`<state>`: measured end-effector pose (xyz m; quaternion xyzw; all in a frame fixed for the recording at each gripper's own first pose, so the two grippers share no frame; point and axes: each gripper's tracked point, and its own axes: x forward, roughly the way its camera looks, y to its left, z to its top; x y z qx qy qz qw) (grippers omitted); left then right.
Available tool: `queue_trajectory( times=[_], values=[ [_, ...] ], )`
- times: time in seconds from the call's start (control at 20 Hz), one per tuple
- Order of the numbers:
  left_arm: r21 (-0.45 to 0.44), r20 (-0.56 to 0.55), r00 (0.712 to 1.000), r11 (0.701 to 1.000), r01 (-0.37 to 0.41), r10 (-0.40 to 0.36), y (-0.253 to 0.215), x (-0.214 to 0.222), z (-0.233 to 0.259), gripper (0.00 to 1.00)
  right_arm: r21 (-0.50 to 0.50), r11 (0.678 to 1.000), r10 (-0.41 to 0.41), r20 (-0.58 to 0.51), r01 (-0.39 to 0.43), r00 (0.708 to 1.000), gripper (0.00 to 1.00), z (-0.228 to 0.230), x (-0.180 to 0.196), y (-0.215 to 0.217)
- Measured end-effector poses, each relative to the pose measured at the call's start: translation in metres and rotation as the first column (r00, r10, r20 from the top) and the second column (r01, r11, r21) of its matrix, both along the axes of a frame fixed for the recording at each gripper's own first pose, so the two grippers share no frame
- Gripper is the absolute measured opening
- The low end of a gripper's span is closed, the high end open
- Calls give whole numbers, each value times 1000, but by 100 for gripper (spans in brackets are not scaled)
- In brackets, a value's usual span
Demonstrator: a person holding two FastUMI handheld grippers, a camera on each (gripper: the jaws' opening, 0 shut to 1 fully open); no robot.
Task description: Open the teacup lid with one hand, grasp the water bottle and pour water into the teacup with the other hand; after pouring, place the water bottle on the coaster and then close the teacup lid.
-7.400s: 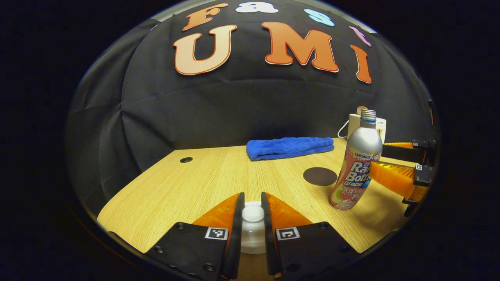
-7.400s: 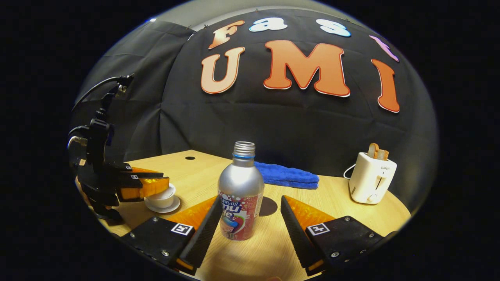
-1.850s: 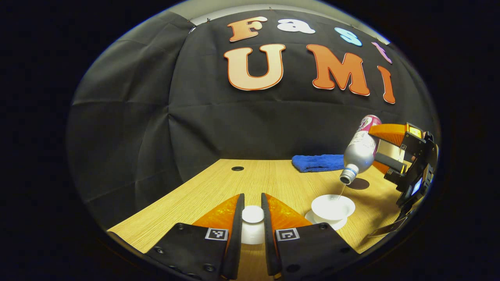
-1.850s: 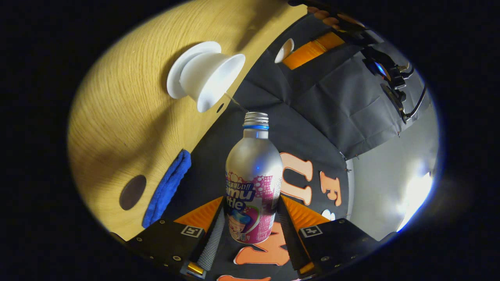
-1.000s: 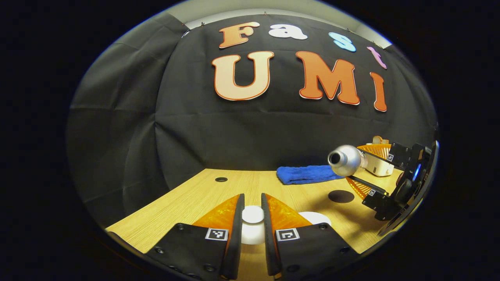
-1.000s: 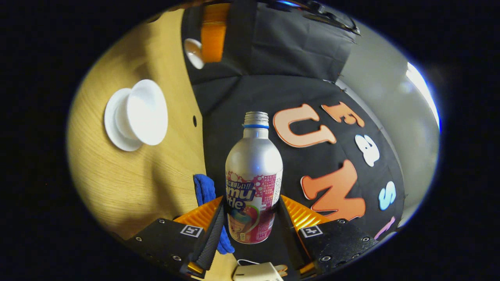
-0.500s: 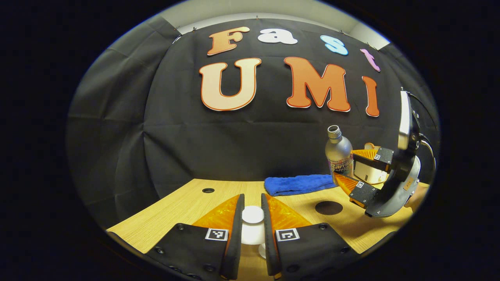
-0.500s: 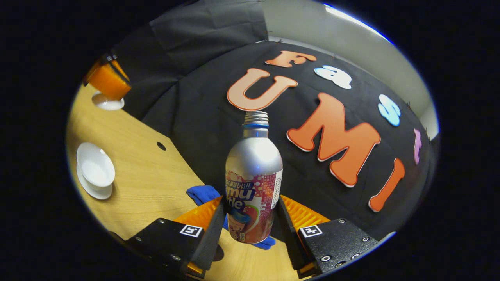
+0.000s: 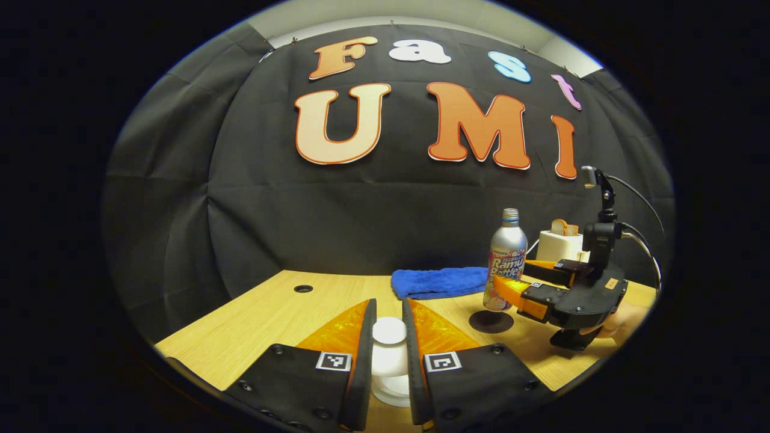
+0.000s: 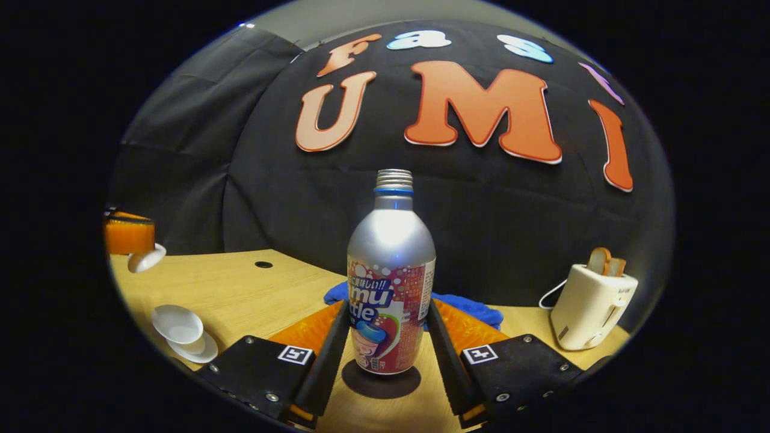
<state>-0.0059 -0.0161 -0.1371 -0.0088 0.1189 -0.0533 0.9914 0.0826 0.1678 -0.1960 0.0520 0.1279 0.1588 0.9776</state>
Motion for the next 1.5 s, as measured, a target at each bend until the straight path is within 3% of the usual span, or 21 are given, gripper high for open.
queue_trajectory(
  times=[0.5,0.8,0.9,1.15,1.25,1.5],
  values=[
    [-30,-64,998,1000,9,-11,-12,2,-24,30,76,997,-13,-124,23,992,76,-27,8,1],
    [-30,-109,994,999,28,-31,-20,-1,-39,34,36,999,7,-146,-2,989,76,-32,0,4],
    [-33,-129,991,999,28,-32,-23,-3,-45,27,15,1000,18,-152,-16,988,77,-34,-4,4],
    [-36,-165,986,999,15,-21,-23,0,-58,30,14,998,57,-226,-55,972,80,-42,-21,5],
    [-32,-176,984,999,12,-18,-23,1,-64,27,5,997,76,-229,-77,970,84,-37,-29,4],
    [-16,-206,978,1000,13,-16,-26,-4,-77,34,2,995,100,-148,-101,984,91,2,-48,-2]
  ],
)
